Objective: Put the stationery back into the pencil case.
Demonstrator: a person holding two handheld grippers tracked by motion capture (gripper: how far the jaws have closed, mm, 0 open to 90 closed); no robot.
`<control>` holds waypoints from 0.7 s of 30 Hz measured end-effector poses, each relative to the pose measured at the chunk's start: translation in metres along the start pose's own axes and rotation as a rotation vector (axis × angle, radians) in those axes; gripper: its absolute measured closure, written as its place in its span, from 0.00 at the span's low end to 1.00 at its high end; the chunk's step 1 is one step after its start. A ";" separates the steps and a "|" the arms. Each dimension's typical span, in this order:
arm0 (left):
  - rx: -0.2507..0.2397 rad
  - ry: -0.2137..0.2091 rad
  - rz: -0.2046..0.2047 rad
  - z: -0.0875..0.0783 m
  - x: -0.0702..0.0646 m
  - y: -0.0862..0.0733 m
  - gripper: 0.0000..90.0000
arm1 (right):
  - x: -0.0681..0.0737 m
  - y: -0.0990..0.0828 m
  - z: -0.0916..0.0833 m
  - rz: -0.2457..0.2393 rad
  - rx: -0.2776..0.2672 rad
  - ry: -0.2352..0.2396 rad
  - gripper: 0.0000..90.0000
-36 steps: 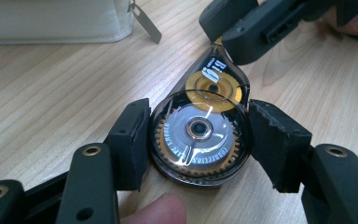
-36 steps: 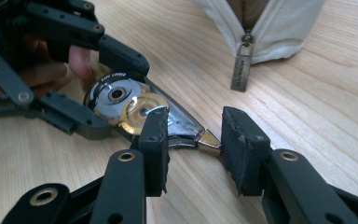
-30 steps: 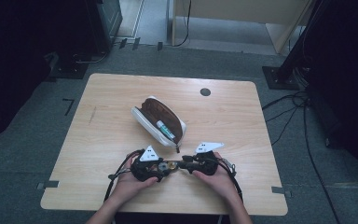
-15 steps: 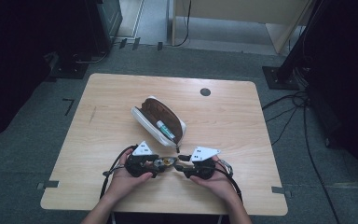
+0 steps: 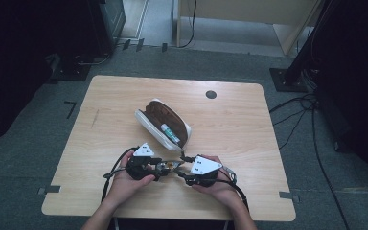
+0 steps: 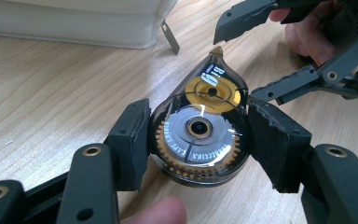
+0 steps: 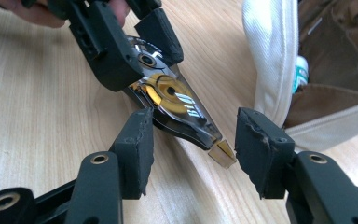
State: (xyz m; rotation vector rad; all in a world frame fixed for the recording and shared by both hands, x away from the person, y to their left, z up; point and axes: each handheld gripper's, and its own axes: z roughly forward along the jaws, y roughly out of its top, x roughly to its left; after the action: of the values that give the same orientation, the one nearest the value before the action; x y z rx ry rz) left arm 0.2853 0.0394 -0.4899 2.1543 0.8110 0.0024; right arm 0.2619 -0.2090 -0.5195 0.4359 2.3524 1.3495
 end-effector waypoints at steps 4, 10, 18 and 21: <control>-0.004 -0.016 -0.015 -0.001 0.001 0.001 0.47 | 0.002 0.000 0.002 -0.073 0.014 -0.005 0.53; -0.010 -0.023 -0.025 -0.003 0.001 0.002 0.47 | 0.004 0.000 0.003 -0.121 0.016 -0.016 0.58; -0.010 -0.023 -0.040 -0.003 0.003 0.002 0.47 | 0.010 0.000 0.008 -0.220 0.028 -0.036 0.65; -0.010 -0.022 -0.046 -0.002 0.004 0.002 0.47 | 0.011 -0.001 0.010 -0.248 0.030 -0.048 0.67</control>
State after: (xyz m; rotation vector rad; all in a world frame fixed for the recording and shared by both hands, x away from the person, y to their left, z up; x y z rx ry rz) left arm 0.2889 0.0419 -0.4881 2.1218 0.8465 -0.0405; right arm 0.2565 -0.1970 -0.5264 0.1751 2.3018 1.1772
